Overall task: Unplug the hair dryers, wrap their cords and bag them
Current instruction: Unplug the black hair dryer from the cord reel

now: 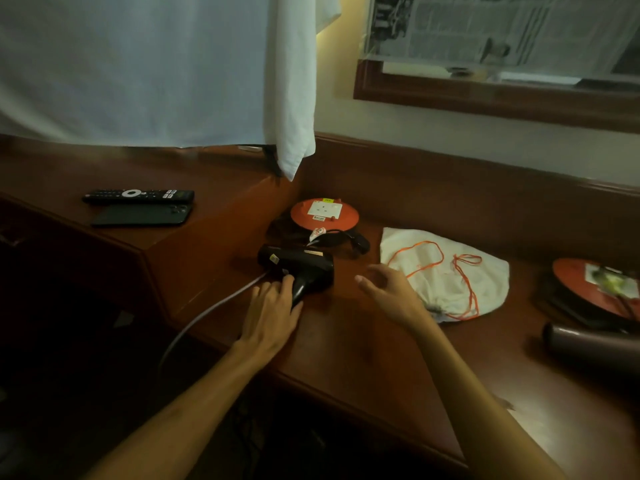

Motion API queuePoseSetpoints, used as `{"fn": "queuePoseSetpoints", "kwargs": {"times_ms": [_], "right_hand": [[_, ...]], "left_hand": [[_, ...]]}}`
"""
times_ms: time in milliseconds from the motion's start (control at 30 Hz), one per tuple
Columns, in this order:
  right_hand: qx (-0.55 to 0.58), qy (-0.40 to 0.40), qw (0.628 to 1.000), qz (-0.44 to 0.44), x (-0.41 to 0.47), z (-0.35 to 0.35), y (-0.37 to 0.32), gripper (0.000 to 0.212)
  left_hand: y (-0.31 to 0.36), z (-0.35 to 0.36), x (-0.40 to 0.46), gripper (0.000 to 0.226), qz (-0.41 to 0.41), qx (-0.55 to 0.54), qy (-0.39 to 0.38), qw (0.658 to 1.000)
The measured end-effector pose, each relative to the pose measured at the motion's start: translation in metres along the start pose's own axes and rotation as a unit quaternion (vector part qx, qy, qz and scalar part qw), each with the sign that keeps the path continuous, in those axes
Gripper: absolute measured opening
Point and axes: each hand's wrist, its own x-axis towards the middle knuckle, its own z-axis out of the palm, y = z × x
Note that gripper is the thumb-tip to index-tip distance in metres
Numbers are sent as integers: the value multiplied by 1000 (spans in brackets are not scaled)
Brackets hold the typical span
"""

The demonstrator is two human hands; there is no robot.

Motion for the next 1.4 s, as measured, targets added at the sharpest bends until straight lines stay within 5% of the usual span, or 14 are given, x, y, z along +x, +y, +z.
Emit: {"fn": "queuePoseSetpoints", "kwargs": {"times_ms": [333,433,567,667,833,1033,1100,1233,1400], "right_hand": [[109,17,994,-16,-68,-22,9,26],[184,0,983,-16,-81,-23,-3,25],[308,-31,951,-2,-92,-19,-12,40],[363,-39,931,-9,-89,-22,-4,43],[301,-6,953,-30,-79,-15,12,30],[265,127,955,-46,-77,-6,28,16],[254,159,954,-19,-75,-5,38,13],[181,228,957,8,-65,-18,62,27],[351,43,935,37,-52,-39,74,40]], "left_hand": [[70,-58,10,40,51,-113,147,981],[97,-60,18,48,15,-274,107,956],[128,-50,27,49,-68,-625,-55,775],[138,-43,32,50,-81,-702,-129,696],[145,-35,38,55,-67,-694,-178,694],[149,-21,54,20,13,-630,-238,739],[156,-23,60,30,40,-602,-249,758],[174,-10,71,21,23,-640,-247,728],[181,18,73,50,-9,-695,-291,658]]}}
